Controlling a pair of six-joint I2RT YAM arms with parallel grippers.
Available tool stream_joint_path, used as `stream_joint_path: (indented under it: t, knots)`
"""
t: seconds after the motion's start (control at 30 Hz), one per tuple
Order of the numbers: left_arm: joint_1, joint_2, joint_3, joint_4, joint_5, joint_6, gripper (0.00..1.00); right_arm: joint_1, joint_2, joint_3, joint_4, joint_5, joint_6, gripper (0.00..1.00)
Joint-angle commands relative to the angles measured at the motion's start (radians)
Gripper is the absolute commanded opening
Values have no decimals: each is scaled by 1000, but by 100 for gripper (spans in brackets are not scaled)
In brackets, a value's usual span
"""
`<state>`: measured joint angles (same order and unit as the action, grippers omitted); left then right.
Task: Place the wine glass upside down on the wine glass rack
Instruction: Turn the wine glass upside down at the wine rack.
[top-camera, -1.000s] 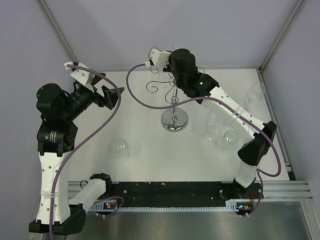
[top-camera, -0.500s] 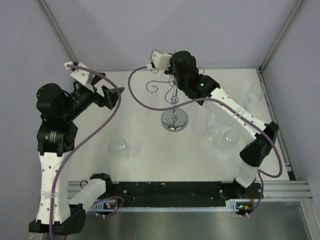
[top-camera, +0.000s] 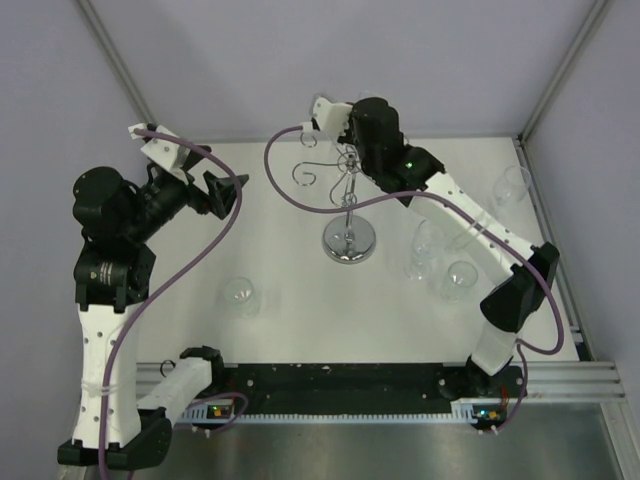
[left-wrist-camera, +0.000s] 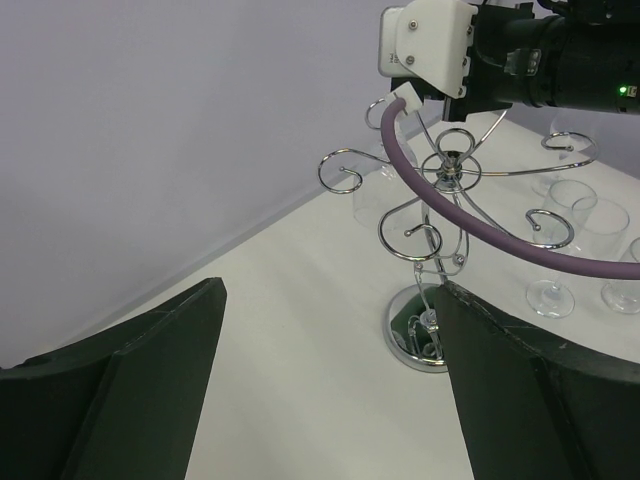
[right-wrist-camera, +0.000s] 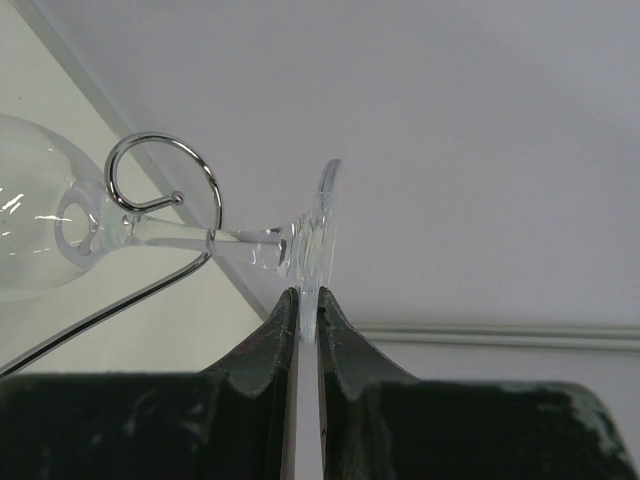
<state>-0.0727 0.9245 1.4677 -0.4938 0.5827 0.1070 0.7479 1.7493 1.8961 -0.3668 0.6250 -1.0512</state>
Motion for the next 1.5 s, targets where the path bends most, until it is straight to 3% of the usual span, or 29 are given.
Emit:
stream_joint_path:
  t: [0.0,0.5,1.47]
  knots:
    - [-1,-13,-1,31,9,5,91,-16,-39,73,86,13,8,0]
    - [-1,-13,0,23,8,14,92,-19,70,219,63,12,-29,0]
    - [-1,-3,-4,21,11,30,92,-9,142,271,19,-10,-23,0]
